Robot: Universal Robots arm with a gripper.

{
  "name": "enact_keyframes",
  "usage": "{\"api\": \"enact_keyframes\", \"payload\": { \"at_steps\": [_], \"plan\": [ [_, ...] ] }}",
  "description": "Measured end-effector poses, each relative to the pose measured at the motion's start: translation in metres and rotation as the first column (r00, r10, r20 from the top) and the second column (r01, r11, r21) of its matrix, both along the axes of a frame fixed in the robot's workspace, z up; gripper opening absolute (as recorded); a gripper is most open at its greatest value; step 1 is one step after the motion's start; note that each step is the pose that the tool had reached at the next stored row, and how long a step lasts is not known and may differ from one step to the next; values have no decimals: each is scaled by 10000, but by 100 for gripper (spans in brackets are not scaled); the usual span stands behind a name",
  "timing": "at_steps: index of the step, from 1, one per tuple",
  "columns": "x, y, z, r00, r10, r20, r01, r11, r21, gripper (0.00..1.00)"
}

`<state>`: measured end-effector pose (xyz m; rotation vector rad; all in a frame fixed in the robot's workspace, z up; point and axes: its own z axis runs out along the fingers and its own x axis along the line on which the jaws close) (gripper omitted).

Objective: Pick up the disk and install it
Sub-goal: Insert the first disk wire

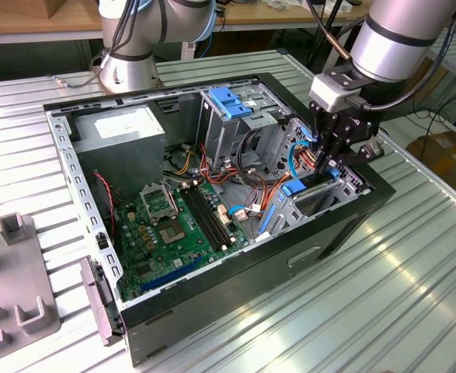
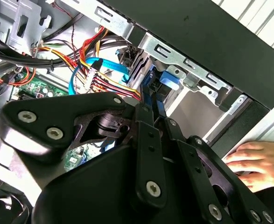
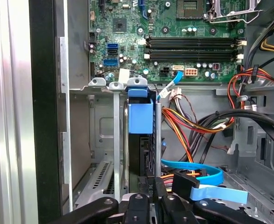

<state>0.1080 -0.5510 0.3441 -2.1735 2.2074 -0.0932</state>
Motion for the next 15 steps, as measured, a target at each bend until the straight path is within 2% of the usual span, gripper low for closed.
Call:
{"api": "enact_keyframes", "payload": {
  "at_steps": [15],
  "plan": [
    [10,-2,18,10000,-6,0,6,10000,28,17]
  ]
}}
